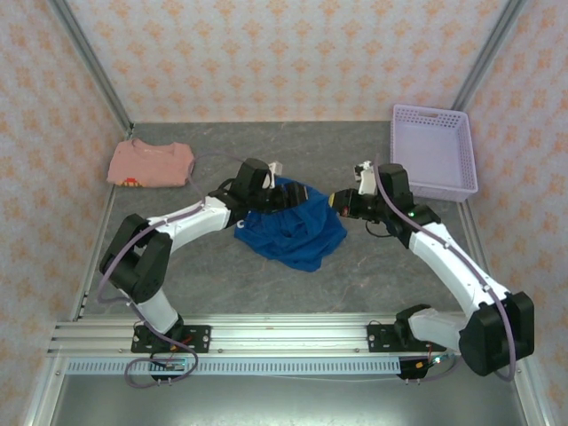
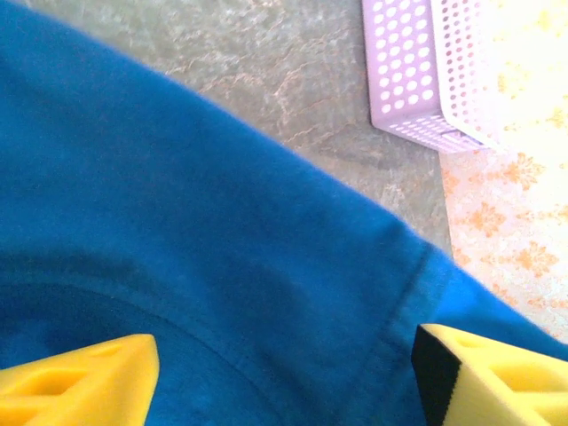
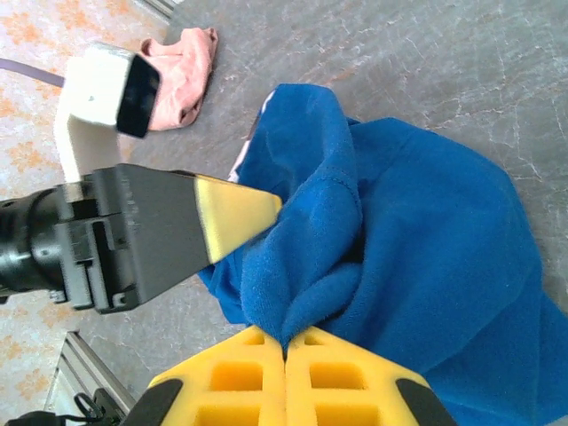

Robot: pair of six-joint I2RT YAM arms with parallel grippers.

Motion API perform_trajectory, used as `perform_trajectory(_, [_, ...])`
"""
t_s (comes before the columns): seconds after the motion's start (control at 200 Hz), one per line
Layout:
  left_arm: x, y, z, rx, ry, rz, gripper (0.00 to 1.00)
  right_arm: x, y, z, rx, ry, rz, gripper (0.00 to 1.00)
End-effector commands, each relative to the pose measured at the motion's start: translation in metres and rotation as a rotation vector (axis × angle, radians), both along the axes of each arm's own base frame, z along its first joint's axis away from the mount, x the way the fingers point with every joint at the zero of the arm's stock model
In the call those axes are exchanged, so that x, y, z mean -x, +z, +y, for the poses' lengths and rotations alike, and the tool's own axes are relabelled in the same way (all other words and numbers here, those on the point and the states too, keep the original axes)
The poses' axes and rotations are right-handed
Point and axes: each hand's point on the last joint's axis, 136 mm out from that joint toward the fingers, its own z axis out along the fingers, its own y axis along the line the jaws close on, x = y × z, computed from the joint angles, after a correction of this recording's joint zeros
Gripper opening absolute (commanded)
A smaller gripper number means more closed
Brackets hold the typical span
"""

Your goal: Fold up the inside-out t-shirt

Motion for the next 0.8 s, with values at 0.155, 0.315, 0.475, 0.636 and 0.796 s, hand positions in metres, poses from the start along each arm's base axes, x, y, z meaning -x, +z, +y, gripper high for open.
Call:
perform_trajectory(0.155, [0.0, -0.006, -0.018, 0.073, 0.032, 0.094, 0.67, 0.016, 0.012, 0.017, -0.078, 0.051, -0.11, 0.0])
perform_trajectory(0.315, [0.003, 0.011, -0.035, 0.136, -0.017, 0.071, 0.33, 0.025, 0.001, 0.024, -0.086, 0.059, -0.113, 0.0])
perform_trajectory(0.475, [0.004, 0.042, -0.016, 0.129, -0.015, -0.004, 0.0, 0.041, -0.004, 0.038, -0.088, 0.126, -0.14, 0.0])
perform_trajectory(0.636, [0.023, 0.075, 0.044, -0.016, 0.002, -0.105, 0.0, 0.094, -0.019, 0.076, 0.002, 0.413, -0.169, 0.16])
perform_trajectory(0.796, [0.063, 0.083, 0.131, -0.25, 0.078, -0.118, 0.0, 0.112, -0.008, 0.087, 0.056, 0.546, -0.211, 0.38])
